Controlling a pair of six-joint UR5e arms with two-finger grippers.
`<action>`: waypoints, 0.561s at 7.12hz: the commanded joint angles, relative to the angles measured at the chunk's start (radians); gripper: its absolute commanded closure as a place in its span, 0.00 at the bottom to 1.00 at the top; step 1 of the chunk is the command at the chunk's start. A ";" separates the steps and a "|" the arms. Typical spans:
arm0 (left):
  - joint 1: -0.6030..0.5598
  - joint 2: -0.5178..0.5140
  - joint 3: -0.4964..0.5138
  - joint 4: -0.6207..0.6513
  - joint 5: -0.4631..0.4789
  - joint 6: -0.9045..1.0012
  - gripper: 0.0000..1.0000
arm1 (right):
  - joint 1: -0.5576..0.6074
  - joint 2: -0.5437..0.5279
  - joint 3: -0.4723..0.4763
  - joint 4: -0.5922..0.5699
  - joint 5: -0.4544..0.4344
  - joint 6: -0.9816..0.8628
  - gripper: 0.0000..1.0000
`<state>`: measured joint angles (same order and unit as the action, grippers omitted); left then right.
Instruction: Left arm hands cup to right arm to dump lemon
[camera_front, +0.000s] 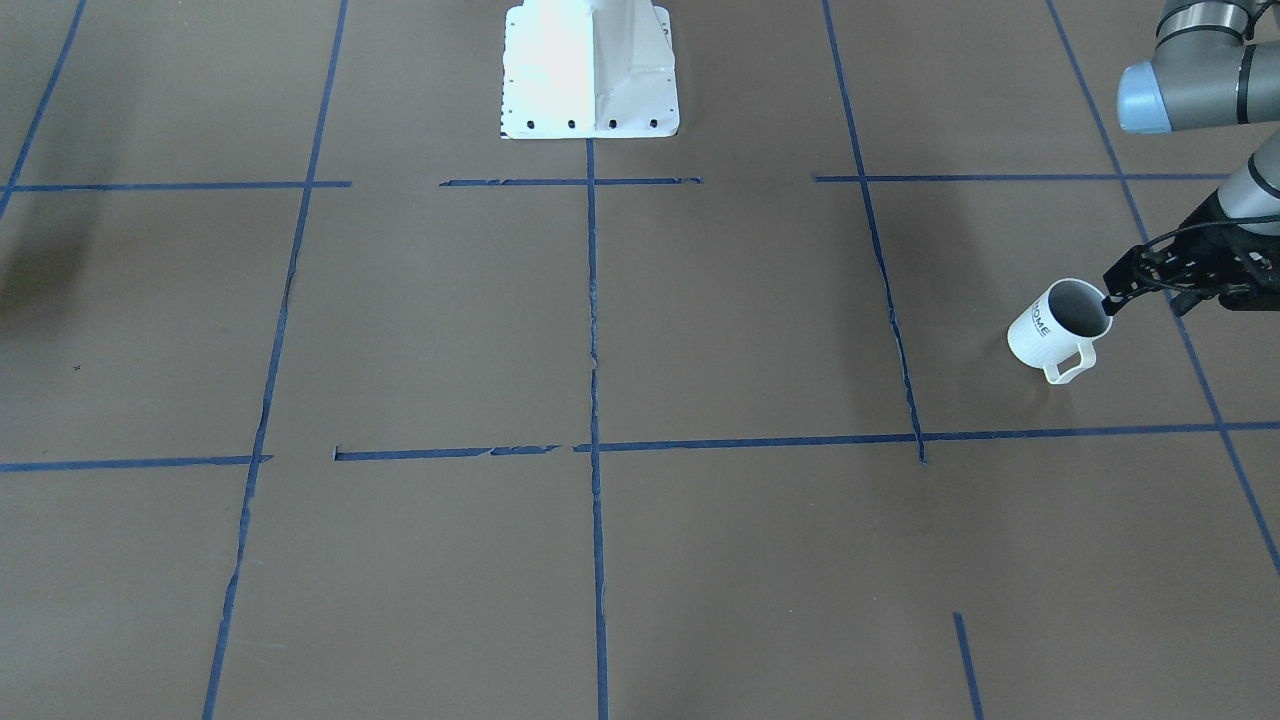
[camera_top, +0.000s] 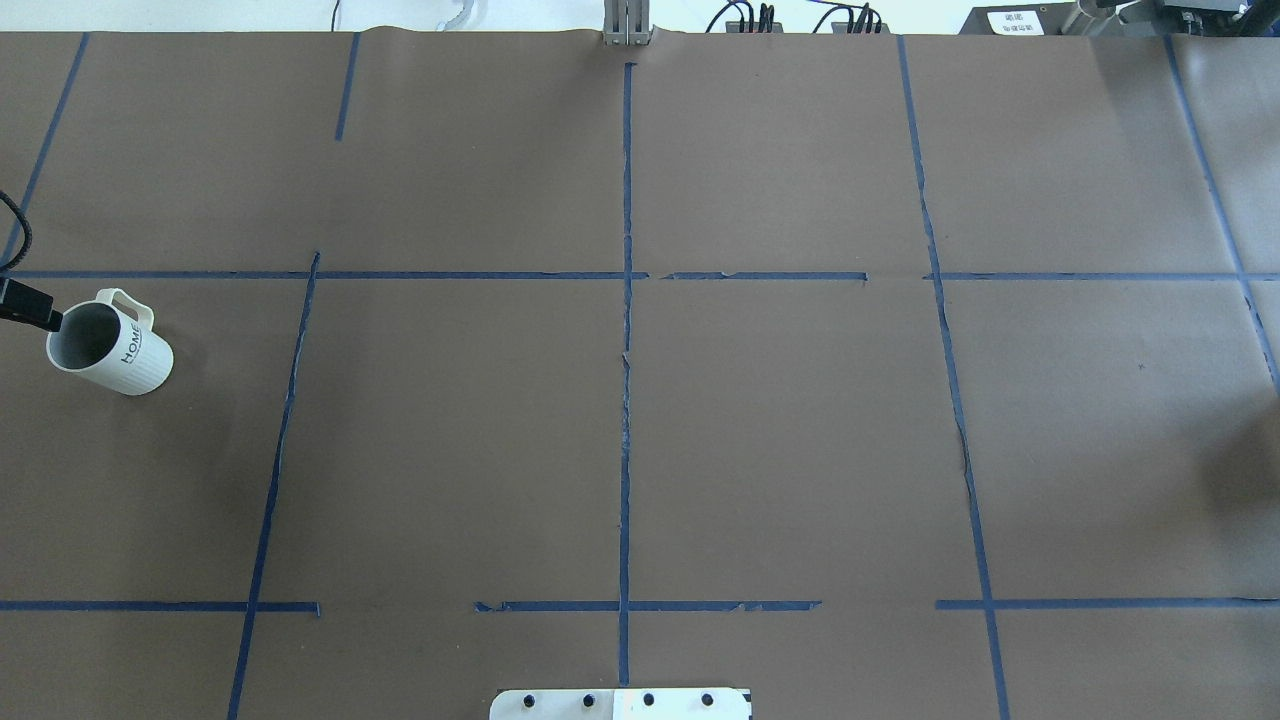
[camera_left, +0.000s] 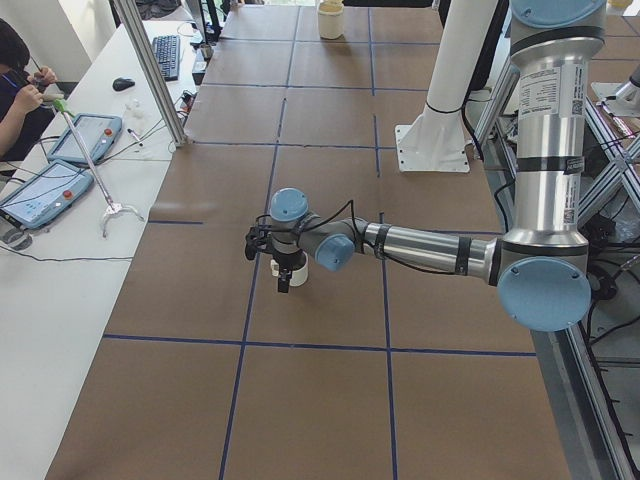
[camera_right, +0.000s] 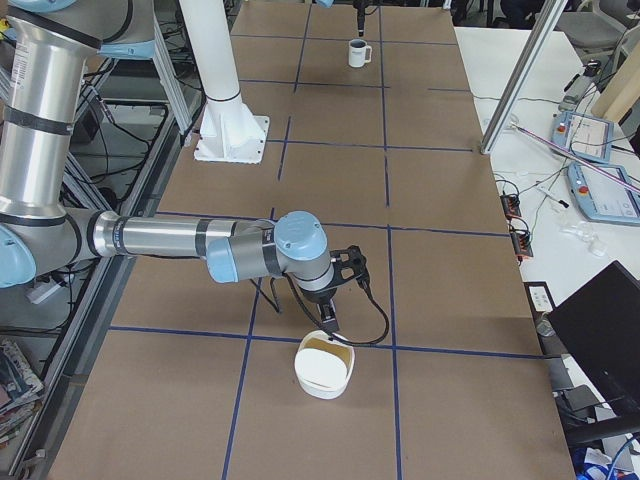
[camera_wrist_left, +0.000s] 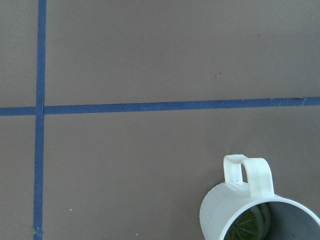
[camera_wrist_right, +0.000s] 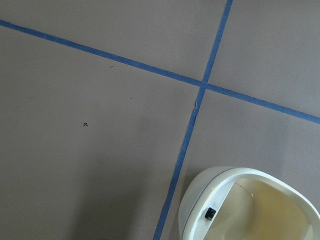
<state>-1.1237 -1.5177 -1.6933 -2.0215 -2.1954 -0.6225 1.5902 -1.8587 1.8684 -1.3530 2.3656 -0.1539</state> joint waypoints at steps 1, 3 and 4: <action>0.027 -0.001 0.001 -0.002 0.002 -0.025 0.26 | 0.000 0.001 -0.003 0.000 0.000 -0.001 0.00; 0.085 -0.004 0.000 -0.034 0.002 -0.083 0.32 | 0.000 0.001 -0.003 0.000 0.000 -0.001 0.00; 0.087 -0.001 0.000 -0.043 0.002 -0.100 0.48 | 0.000 0.000 -0.003 0.000 0.000 -0.001 0.00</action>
<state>-1.0523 -1.5204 -1.6936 -2.0474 -2.1936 -0.6992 1.5907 -1.8579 1.8658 -1.3530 2.3654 -0.1549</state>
